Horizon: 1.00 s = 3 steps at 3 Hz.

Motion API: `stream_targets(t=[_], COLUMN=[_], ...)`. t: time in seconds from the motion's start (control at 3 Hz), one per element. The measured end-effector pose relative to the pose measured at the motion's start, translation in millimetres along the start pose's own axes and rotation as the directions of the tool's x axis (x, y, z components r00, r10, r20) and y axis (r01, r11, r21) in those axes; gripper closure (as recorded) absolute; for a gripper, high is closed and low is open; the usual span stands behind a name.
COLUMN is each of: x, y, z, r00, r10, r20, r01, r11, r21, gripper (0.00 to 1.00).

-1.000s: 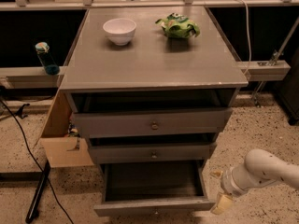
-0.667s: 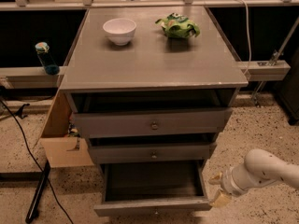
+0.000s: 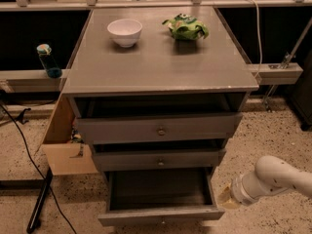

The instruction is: Close bottom drawer

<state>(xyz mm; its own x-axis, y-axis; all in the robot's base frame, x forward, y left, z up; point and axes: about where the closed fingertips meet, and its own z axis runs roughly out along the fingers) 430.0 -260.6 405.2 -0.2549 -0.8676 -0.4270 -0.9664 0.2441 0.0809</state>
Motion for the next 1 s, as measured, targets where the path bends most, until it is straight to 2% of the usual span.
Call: stream_targets(t=[0.33, 1.0], x=[4.3, 24.6], y=[-1.1, -18.1], z=[12.4, 55.4], r00=[1.000, 0.998], r10=[0.004, 0.016], r20=[0.016, 0.066], r01=[-0.004, -0.018], r11=[1.0000, 0.9997], r21=[0.001, 0.019], gripper=[1.00, 1.00])
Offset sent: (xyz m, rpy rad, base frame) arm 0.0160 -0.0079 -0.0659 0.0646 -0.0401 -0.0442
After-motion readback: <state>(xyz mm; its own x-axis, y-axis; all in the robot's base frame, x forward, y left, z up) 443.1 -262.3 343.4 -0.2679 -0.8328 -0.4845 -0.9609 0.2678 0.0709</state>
